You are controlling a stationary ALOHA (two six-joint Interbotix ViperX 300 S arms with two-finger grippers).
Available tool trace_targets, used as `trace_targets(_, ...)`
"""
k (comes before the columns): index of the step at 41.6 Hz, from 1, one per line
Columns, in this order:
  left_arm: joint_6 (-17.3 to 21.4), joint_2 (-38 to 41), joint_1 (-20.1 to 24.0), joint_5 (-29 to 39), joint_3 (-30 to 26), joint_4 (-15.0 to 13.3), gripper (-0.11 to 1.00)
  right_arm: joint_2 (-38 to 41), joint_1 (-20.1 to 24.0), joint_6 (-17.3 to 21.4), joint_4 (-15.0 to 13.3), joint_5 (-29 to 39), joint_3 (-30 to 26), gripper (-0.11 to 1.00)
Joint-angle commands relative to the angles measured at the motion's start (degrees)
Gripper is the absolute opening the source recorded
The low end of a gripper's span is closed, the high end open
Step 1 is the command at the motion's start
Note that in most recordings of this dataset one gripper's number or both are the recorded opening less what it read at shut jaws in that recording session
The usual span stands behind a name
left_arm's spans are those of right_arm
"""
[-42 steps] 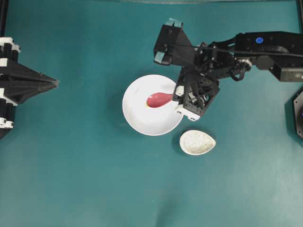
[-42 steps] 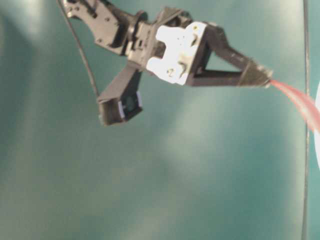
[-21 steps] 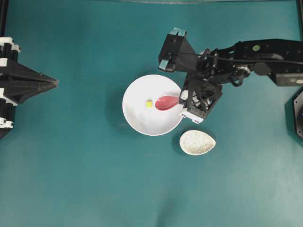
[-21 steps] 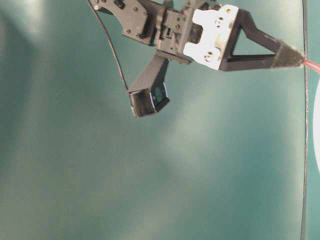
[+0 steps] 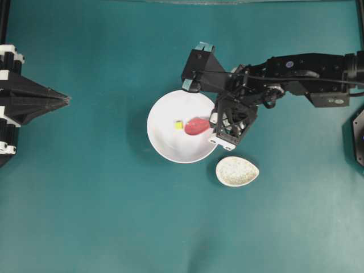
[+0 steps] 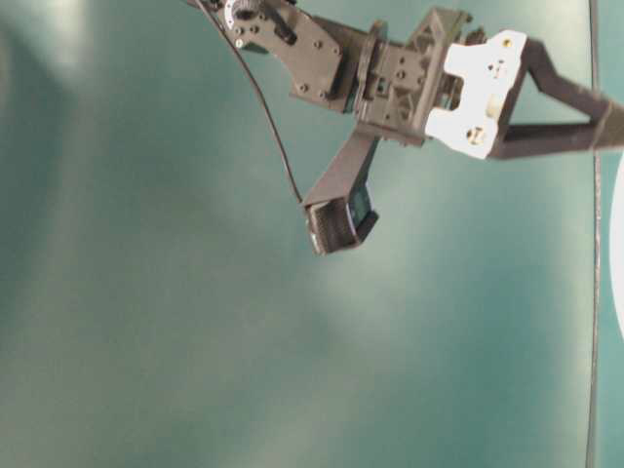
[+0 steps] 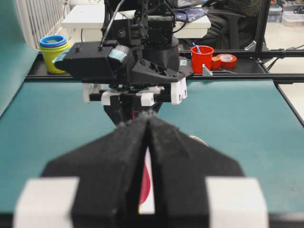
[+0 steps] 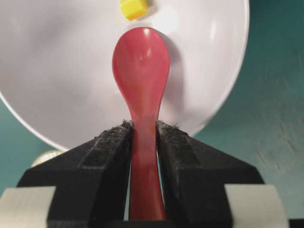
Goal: Scoop the yellow hexagonal prism block from the bowl with a spoon using the right arm.
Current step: 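Slide the spoon under the yellow block inside the bowl, then raise the spoon carrying the yellow block up out of the bowl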
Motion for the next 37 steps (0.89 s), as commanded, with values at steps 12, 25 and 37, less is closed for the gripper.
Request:
trace_targets(12, 0.0, 0.35, 0.18, -0.26, -1.05, 0.18, 0.0, 1.93, 0.09, -0.62, -0.09, -1.58, -4.13, 0.23)
trace_targets(25, 0.0, 0.26, 0.18, -0.26, -1.05, 0.18, 0.0, 2.37, 0.09, -0.79, -0.09, -5.1, -5.62, 0.23)
trace_targets(37, 0.0, 0.26, 0.18, -0.26, -1.05, 0.18, 0.0, 0.7, 0.09, -0.79, -0.09, -5.36, -6.94, 0.23)
